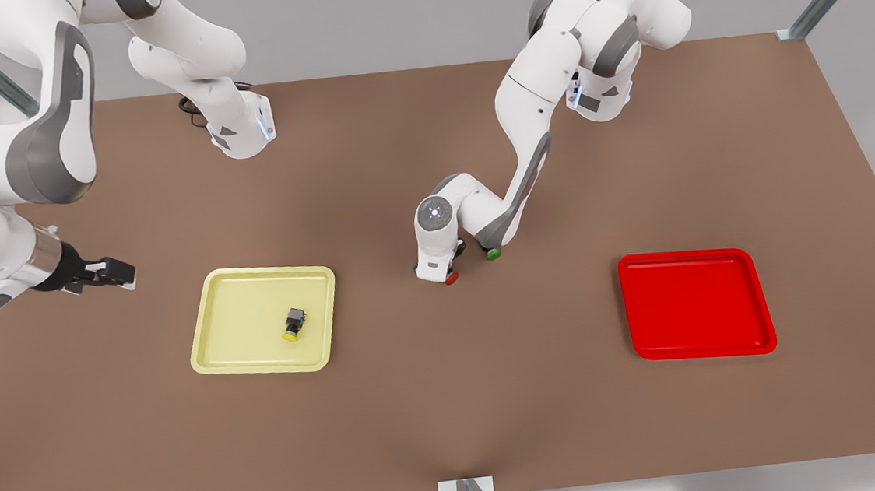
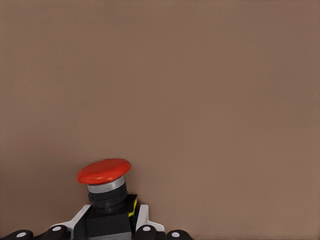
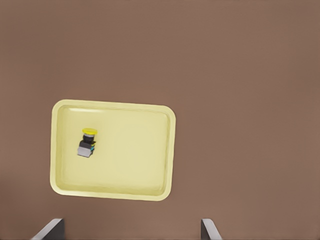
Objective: Place the switches on the corresponding trays according to their colors
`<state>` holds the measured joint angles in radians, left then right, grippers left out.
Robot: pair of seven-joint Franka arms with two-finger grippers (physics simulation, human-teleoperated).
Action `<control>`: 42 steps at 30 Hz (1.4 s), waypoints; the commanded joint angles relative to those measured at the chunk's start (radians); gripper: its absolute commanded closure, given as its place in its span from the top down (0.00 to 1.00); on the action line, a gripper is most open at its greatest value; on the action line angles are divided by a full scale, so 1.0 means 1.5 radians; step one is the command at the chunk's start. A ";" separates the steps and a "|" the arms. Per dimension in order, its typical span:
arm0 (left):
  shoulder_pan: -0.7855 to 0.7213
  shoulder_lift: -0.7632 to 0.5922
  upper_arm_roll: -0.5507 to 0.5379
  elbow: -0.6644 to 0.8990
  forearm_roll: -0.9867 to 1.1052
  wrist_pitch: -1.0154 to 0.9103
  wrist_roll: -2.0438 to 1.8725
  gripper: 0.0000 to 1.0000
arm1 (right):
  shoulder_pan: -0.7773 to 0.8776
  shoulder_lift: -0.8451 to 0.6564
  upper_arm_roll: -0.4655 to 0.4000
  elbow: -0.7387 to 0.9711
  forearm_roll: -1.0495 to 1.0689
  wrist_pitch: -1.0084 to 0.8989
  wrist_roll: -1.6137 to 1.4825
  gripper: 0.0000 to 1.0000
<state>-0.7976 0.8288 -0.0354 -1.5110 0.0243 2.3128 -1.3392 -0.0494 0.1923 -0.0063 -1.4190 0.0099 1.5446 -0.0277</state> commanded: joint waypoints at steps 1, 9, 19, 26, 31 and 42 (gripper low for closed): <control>0.000 0.000 0.000 0.000 0.000 0.000 0.000 0.52 | 0.001 0.001 0.000 0.000 0.001 0.000 0.000 1.00; 0.000 0.001 0.000 0.000 0.000 0.000 -0.001 0.51 | 0.003 0.002 0.000 0.001 0.000 0.003 -0.001 1.00; 0.000 -0.003 0.000 0.000 0.000 -0.004 0.000 0.51 | 0.001 0.010 0.000 0.020 0.007 0.004 0.001 1.00; 0.009 -0.079 0.047 -0.029 -0.004 -0.072 0.089 0.51 | 0.001 0.014 0.000 0.027 0.008 0.004 0.001 1.00; 0.009 -0.130 0.094 -0.091 -0.009 -0.077 0.191 0.51 | 0.001 0.019 0.000 0.031 0.009 0.005 0.001 1.00; 0.009 -0.252 0.264 -0.241 -0.044 -0.095 0.519 0.52 | 0.002 0.031 0.000 0.044 0.010 0.011 0.001 1.00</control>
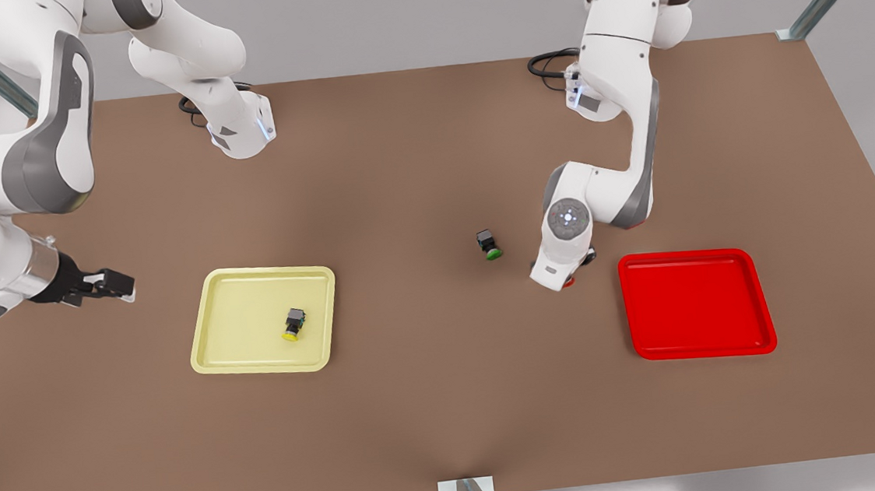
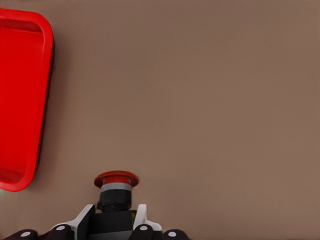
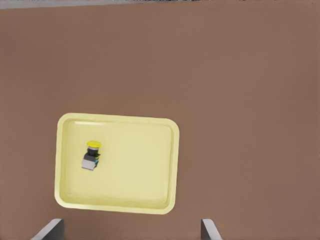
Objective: Place the switches on the corresponding trays according to their colors
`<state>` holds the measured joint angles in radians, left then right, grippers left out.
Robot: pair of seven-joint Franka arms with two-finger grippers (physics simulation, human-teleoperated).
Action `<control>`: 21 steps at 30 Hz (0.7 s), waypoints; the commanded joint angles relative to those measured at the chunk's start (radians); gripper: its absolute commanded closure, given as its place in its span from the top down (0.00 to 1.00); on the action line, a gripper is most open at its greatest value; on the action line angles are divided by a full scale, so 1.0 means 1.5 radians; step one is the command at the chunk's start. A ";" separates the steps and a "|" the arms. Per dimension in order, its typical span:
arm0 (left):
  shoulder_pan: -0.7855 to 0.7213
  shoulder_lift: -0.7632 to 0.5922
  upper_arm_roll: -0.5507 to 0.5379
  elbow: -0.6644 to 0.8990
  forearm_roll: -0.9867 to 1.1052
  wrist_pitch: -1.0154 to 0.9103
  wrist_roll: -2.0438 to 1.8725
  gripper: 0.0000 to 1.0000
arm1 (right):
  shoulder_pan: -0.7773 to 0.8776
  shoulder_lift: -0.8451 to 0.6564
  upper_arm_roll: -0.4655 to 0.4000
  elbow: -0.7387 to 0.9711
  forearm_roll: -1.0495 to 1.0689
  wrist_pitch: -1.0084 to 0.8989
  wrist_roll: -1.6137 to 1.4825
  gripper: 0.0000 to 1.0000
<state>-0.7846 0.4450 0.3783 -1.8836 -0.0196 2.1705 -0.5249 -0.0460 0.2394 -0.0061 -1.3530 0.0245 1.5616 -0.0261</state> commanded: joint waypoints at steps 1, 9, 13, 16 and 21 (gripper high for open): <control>0.000 -0.002 0.006 -0.002 -0.017 0.000 0.009 0.52 | 0.000 0.000 0.000 0.000 0.000 0.000 0.000 1.00; 0.026 -0.008 0.116 -0.040 -0.061 0.006 0.271 0.54 | 0.001 0.001 0.001 0.001 0.001 0.003 0.001 1.00; 0.108 0.003 0.117 -0.035 -0.062 0.027 0.387 0.54 | 0.001 0.001 0.001 0.002 0.001 0.011 0.001 1.00; 0.156 0.034 0.117 -0.012 -0.067 0.046 0.450 0.54 | 0.001 0.002 0.002 0.002 0.002 0.013 0.001 1.00; 0.190 0.068 0.116 0.011 -0.076 0.068 0.494 1.00 | 0.001 0.002 0.002 0.001 0.002 0.017 0.001 1.00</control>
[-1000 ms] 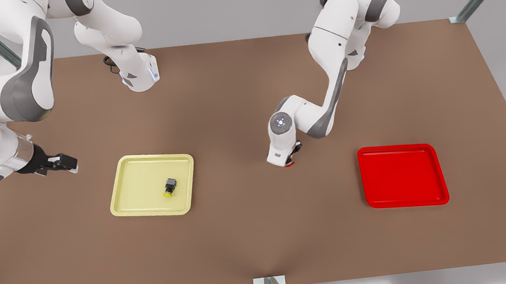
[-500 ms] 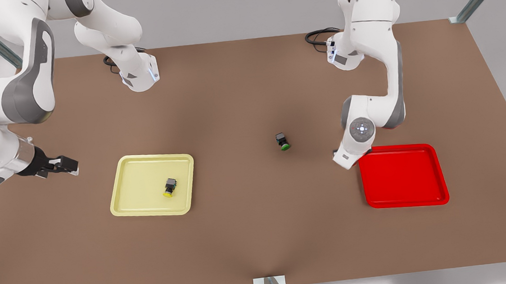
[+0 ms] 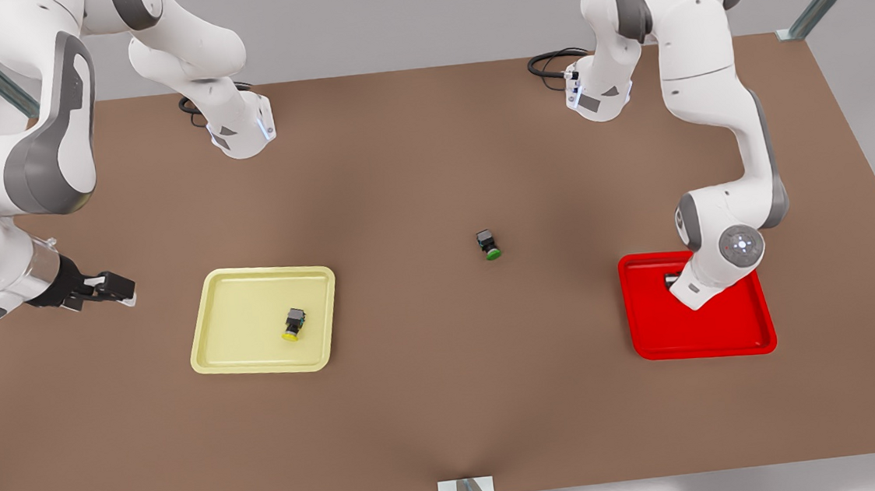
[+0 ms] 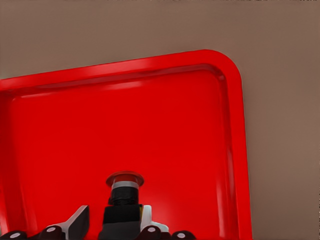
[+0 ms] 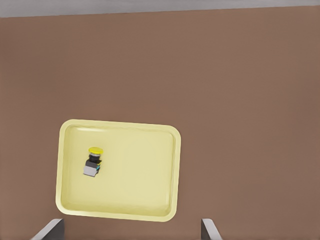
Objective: Place the switches on the corresponding trays according to their colors
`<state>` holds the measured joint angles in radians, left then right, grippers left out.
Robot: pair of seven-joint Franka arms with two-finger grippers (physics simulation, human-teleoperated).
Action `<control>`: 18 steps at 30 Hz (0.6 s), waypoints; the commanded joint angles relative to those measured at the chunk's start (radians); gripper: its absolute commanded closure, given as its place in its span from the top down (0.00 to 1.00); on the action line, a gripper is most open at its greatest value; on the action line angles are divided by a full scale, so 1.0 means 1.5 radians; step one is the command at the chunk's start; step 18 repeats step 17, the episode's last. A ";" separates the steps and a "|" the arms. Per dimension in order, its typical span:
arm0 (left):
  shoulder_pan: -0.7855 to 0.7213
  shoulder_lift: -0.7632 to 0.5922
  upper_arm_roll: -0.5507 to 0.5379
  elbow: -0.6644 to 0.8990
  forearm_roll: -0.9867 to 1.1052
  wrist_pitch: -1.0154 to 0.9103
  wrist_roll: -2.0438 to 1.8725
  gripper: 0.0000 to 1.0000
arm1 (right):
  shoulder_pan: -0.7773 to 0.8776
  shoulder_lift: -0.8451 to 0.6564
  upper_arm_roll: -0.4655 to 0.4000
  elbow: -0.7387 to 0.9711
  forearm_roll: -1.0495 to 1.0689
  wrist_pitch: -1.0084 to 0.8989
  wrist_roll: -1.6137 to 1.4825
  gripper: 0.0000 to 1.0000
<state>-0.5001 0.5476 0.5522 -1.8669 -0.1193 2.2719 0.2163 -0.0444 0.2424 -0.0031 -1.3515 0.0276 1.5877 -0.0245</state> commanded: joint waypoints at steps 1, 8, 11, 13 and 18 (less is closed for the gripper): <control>0.000 0.000 0.000 0.000 -0.011 0.000 0.000 1.00 | 0.000 0.000 0.000 0.000 0.000 0.000 0.000 1.00; -0.003 -0.026 0.012 0.230 -0.073 -0.243 -0.091 1.00 | 0.000 -0.001 0.003 0.001 -0.003 -0.002 -0.001 1.00; 0.058 -0.066 -0.059 0.371 -0.052 -0.363 -0.105 1.00 | -0.001 0.006 0.003 0.016 -0.006 -0.001 -0.001 1.00; 0.223 -0.144 -0.301 0.366 0.111 -0.364 -0.107 1.00 | -0.001 0.007 0.003 0.017 -0.002 -0.001 0.000 1.00; 0.288 -0.178 -0.401 0.360 0.128 -0.383 -0.106 1.00 | -0.012 0.005 -0.001 0.019 -0.011 0.000 -0.002 1.00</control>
